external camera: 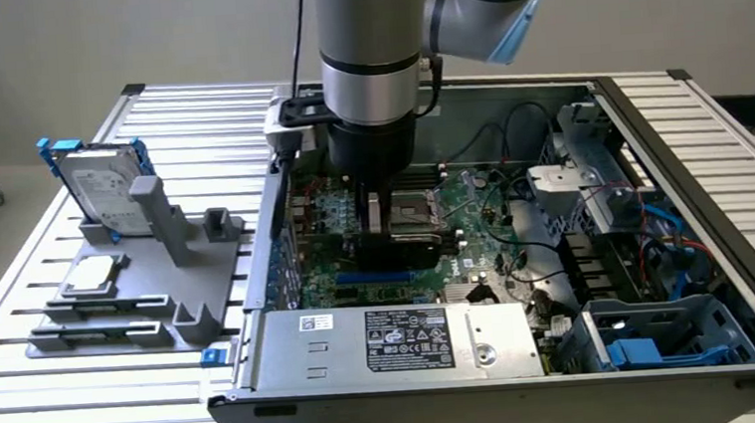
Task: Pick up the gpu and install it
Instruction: 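Insert the gpu into the slot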
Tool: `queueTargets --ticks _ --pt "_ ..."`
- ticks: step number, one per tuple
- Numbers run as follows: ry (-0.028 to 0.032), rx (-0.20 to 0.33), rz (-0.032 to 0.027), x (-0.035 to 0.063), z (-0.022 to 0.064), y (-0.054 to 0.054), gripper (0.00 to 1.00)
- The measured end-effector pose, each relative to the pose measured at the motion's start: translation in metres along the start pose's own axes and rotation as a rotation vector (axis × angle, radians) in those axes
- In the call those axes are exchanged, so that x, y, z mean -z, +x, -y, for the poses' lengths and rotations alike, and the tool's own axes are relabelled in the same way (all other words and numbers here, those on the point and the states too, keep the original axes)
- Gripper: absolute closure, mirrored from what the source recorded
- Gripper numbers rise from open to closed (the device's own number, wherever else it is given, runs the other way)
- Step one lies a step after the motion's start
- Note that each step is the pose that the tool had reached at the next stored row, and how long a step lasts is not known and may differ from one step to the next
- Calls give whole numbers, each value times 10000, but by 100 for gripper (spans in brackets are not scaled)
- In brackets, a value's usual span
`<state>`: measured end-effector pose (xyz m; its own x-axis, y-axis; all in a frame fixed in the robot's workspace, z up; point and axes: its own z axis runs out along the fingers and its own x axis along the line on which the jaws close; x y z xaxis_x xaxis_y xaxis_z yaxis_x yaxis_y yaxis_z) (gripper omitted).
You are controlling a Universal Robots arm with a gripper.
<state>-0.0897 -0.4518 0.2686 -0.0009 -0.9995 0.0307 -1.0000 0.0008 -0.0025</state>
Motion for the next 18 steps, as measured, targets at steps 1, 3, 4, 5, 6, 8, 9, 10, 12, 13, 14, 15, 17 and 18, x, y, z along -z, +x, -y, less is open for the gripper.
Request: queueTargets --ticks 1,3,4,5,6,8,9,10,12,13,14,15,17,18 --pt "-1 -3 1 -10 -2 0 73" --pt "-6 -7 0 -26 -5 0 73" --pt "-8 -8 1 -35 -6 -1 73" --pt "-10 -9 0 -42 -8 -1 73" --pt "-13 -11 1 -47 -11 -1 73" --pt "-20 -14 -1 -53 -17 -1 73" --pt "-23 -16 0 -55 -19 -1 73" --pt "-26 -18 1 -58 -21 -2 73" --pt "-30 -18 1 -62 -23 -1 73" --pt "-31 -19 3 -66 -23 -2 73" --pt "-32 -22 5 -70 -23 -2 73" --pt "-34 -23 4 -74 -24 -2 73" --pt "-38 -24 4 -84 -24 -2 73" --pt "-40 -25 4 -89 -24 -2 73"
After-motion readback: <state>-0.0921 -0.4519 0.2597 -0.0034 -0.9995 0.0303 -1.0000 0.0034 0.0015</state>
